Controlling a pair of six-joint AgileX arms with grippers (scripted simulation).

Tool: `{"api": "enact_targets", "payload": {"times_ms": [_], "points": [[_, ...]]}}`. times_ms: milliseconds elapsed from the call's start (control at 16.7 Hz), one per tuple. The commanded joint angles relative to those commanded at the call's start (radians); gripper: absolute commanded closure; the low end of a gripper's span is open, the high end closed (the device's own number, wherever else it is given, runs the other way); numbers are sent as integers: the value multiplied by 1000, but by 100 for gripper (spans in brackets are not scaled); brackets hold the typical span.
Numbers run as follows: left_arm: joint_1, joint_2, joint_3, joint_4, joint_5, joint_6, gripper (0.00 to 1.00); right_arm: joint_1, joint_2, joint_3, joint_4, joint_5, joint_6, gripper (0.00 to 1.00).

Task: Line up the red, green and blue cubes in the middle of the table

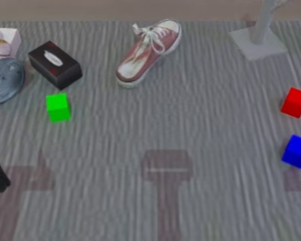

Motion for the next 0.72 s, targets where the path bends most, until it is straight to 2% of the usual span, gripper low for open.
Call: {"api": "enact_targets", "payload": {"times_ms": [360,720], "points": [[0,0,0,0,0,0,0,6,102,103,-71,-3,-58,0],[0,0,0,0,0,0,0,15,567,549,-350,-2,-279,0]]}}
